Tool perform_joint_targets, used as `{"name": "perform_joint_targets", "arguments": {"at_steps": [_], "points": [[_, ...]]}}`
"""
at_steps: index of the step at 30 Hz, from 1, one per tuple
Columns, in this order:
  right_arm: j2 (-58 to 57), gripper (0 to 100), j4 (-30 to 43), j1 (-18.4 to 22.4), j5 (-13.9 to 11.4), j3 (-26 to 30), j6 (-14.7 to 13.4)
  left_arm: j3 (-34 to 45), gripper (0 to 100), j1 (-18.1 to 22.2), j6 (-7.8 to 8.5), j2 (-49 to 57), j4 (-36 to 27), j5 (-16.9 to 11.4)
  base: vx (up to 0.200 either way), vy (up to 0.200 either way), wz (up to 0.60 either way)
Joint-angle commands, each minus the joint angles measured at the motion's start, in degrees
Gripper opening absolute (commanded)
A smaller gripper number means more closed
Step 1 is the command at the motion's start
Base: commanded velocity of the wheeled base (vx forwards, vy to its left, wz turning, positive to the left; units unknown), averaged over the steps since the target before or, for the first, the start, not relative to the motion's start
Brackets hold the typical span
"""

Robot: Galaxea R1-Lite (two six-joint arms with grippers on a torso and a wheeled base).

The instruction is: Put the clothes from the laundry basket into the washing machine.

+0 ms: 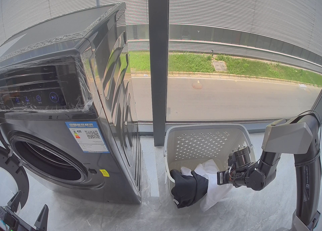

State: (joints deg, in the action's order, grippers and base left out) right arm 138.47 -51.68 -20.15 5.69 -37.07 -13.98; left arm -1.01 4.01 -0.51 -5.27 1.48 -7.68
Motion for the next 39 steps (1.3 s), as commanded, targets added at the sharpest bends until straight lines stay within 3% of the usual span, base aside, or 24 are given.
{"name": "perform_joint_targets", "arguments": {"at_steps": [1,6,9,13,19,22,23,30,37,39], "points": [[-3.9,0,-0.2,1.4,-0.1,-2.5,0.0,0.2,100,0.0,-0.02,-0.1,0.0,-0.1,0.000,0.000,0.00],[-11.4,0,-0.2,2.9,-1.4,-4.2,1.0,0.2,100,0.0,-0.10,-0.1,-0.1,-0.1,0.000,0.000,0.00],[-20.3,0,-0.1,3.5,-6.4,-4.1,1.5,0.2,100,0.0,-0.19,-0.1,-0.1,-0.1,0.000,0.000,0.00],[-27.6,0,-0.1,3.5,-8.4,-3.1,1.2,0.1,100,0.0,-0.19,-0.1,-0.1,-0.1,0.000,0.000,0.00],[-29.1,0,-0.2,3.9,-9.2,1.8,1.7,0.2,100,0.0,-0.19,-0.1,-0.1,-0.1,0.000,0.000,0.00],[-28.8,0,-0.1,3.9,-11.9,4.3,2.3,0.2,100,0.0,-0.19,-0.1,-0.1,-0.1,0.000,0.000,0.00],[-28.8,100,-0.1,3.9,-11.9,4.3,2.3,0.2,100,0.0,-0.19,-0.1,-0.1,-0.1,0.000,0.000,0.00],[-26.5,100,-0.2,3.8,-11.8,7.6,3.6,0.1,100,0.0,-0.19,-0.1,-0.1,-0.1,0.000,0.000,0.00],[-27.3,100,-0.1,3.3,-12.0,19.2,8.5,0.1,100,0.0,-0.19,-0.1,-0.1,-0.1,0.000,0.000,0.00],[-27.3,100,-0.1,3.3,-12.0,19.2,8.5,0.1,100,0.0,-0.19,-0.1,-0.1,-0.1,0.000,0.000,0.00]]}}
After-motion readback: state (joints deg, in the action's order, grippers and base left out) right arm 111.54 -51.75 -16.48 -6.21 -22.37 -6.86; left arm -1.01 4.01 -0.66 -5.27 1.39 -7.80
